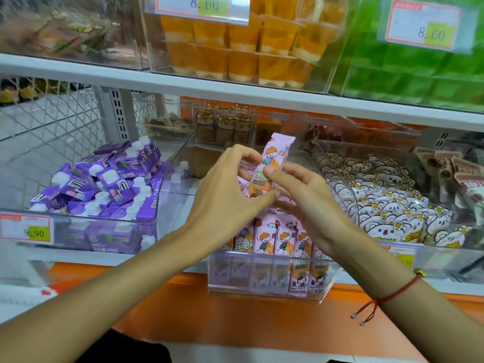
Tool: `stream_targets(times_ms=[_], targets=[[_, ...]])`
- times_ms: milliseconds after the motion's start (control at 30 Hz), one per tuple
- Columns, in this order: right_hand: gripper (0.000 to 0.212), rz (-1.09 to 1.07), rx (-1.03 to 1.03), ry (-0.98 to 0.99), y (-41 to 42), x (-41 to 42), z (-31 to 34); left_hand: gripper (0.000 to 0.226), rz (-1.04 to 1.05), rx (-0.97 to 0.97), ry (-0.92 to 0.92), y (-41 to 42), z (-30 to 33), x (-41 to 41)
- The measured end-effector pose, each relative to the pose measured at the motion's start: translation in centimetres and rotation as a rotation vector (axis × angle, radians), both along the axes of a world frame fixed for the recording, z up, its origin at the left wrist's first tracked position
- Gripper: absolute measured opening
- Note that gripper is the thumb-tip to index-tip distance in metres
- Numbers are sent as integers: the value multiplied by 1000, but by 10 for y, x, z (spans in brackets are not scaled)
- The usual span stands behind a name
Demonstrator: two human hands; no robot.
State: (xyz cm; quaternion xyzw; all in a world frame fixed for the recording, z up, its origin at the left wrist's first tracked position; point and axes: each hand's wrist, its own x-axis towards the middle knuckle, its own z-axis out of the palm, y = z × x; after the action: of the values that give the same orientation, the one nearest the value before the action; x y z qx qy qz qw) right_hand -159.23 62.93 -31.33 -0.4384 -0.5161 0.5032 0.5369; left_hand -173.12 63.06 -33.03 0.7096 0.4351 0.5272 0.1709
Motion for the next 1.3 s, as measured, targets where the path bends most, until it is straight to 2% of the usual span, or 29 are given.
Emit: stream_targets(times_ms=[100, 200, 300, 433, 533, 667, 800, 900, 1000, 1100, 1300], targets=[[25, 7, 22, 5, 1, 3, 0, 35, -13, 22, 1, 1, 2, -1], [17, 85, 22, 12, 2, 6, 2, 25, -55, -3, -3, 1, 1, -1], [25, 123, 75, 0, 1, 5, 1, 20, -74, -23, -18, 4, 0, -2], [25, -8, 188, -71, -2, 1, -2, 38, 2, 36, 75, 5, -2, -4], [28, -57, 222, -104, -3, 2, -2, 37, 7, 45, 60, 5, -1, -5], [28, -50, 131, -143, 0, 5, 0, 34, -85, -135, -75, 5, 4, -3], [26, -68, 26, -101, 2, 7, 3, 34, -144, -336, -264, 5, 11, -2], [26, -49, 9, -66, 2, 6, 3, 35, -152, -370, -269, 4, 12, -3], [27, -49, 64, -67, 2, 7, 2, 38, -181, -336, -217, 3, 13, -3], [32, -30, 167, -145, 2, 10, 1, 34, -206, -202, -131, 2, 14, -4], [40, 86, 276, -200, 2, 15, -3, 37, -183, -50, -82, 5, 12, -9]])
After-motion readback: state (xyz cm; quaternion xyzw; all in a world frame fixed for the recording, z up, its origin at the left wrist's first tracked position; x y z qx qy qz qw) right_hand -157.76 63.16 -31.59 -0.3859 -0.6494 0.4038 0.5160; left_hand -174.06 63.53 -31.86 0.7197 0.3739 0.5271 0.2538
